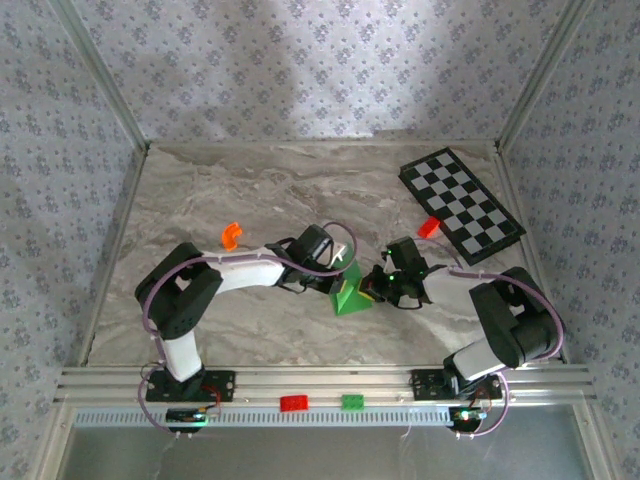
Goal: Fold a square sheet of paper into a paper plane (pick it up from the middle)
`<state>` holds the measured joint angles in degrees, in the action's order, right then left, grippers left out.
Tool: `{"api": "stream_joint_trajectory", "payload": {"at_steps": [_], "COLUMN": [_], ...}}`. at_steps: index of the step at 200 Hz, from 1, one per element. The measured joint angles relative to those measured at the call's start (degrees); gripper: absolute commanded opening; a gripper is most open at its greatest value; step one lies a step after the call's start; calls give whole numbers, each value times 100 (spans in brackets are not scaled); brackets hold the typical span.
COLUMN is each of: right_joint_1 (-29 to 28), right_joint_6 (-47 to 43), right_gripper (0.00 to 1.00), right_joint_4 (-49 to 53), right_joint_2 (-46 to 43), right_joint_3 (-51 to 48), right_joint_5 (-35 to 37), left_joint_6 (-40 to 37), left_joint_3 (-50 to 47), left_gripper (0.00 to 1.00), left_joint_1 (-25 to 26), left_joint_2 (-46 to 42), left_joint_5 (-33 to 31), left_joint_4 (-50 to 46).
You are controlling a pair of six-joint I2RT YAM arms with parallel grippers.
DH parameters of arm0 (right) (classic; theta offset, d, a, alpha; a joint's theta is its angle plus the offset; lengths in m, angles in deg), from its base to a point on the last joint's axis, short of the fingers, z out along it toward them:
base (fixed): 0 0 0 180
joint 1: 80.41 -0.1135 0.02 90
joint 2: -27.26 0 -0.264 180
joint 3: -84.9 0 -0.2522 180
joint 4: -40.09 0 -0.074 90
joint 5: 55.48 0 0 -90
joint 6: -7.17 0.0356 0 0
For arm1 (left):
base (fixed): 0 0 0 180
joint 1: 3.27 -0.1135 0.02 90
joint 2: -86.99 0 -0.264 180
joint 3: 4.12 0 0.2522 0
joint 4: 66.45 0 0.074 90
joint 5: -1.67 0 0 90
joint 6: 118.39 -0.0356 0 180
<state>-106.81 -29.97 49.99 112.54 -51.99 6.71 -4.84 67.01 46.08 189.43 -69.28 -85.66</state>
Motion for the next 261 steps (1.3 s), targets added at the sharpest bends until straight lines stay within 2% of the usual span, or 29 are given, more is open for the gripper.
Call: {"api": "stream_joint_trajectory", "payload": {"at_steps": [73, 261], "right_joint_1": [-2, -17], "right_joint_6": [-42, -42], "right_gripper": [0, 0], "right_joint_4": [168, 254], "right_joint_2": [2, 2], "right_joint_3": [70, 107], "right_joint_5": [2, 7], "left_joint_6": [-105, -122], "left_joint_3": [-186, -247], "left_gripper": [2, 2], "left_joint_1": [-61, -98], "left_joint_2": [0, 46], "left_joint_5": [-219, -219], "left_joint_4": [-35, 173]}}
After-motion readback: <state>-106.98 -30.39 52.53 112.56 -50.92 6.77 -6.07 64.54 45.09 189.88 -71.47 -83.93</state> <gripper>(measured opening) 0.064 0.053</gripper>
